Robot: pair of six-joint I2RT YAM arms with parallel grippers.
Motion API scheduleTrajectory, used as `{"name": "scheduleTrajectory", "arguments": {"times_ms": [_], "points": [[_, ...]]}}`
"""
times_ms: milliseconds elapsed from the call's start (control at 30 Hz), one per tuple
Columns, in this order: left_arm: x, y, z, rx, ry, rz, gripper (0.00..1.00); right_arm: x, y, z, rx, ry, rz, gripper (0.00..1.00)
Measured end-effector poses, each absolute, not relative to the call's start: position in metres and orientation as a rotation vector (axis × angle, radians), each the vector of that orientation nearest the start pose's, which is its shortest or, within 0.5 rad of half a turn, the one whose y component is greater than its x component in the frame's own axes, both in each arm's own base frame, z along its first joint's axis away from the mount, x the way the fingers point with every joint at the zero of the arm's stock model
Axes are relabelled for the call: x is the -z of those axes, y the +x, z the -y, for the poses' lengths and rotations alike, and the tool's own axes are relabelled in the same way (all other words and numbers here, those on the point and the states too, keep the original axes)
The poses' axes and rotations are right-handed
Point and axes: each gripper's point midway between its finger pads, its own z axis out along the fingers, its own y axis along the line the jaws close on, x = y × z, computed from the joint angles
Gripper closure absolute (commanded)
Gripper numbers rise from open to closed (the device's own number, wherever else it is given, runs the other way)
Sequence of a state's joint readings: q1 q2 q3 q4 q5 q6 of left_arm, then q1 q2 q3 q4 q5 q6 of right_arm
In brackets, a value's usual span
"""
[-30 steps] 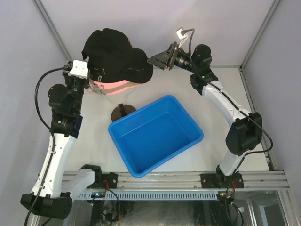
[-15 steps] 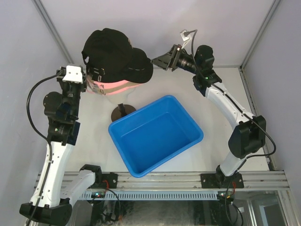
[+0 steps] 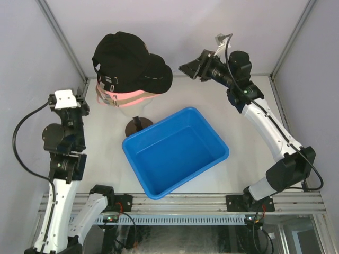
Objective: Stack the hats
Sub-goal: Reset both arms
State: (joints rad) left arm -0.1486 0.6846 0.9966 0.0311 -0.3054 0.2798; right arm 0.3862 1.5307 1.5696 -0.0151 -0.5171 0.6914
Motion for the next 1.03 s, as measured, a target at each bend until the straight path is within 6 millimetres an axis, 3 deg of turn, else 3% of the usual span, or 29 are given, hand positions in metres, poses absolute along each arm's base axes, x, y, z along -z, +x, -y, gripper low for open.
{"name": "scheduleTrajectory", "arguments": {"times_ms": [133,267,400,533,767,867,1033], "points": [[-0.448,0.258,-0.03,-0.256,-0.091,-1.249,0.53,-0.392,0.402,-0.25,-1.008,-0.075,-1.764,0.18],[-0.432,0.255,-0.029,-0.184,-0.173,-1.279,0.54,-0.336,0.406,-0.205,-0.721,0.093,-1.884,0.02],[-0.387,0.262,-0.023,-0.139,-0.24,-1.374,0.54,-0.274,0.395,-0.159,-0.43,0.233,-1.999,0.0],[-0.352,0.261,-0.023,-0.12,-0.317,-1.45,0.54,-0.236,0.379,-0.121,-0.182,0.327,-2.048,0.0],[-0.347,0.246,-0.03,-0.09,-0.425,-1.423,0.54,-0.212,0.358,-0.081,0.043,0.426,-2.058,0.01],[-0.342,0.243,-0.033,-0.098,-0.444,-1.419,0.54,-0.206,0.348,-0.068,0.081,0.456,-2.048,0.09],[-0.338,0.243,-0.036,-0.111,-0.457,-1.423,0.54,-0.194,0.329,-0.054,0.059,0.438,-2.012,0.01]]}}
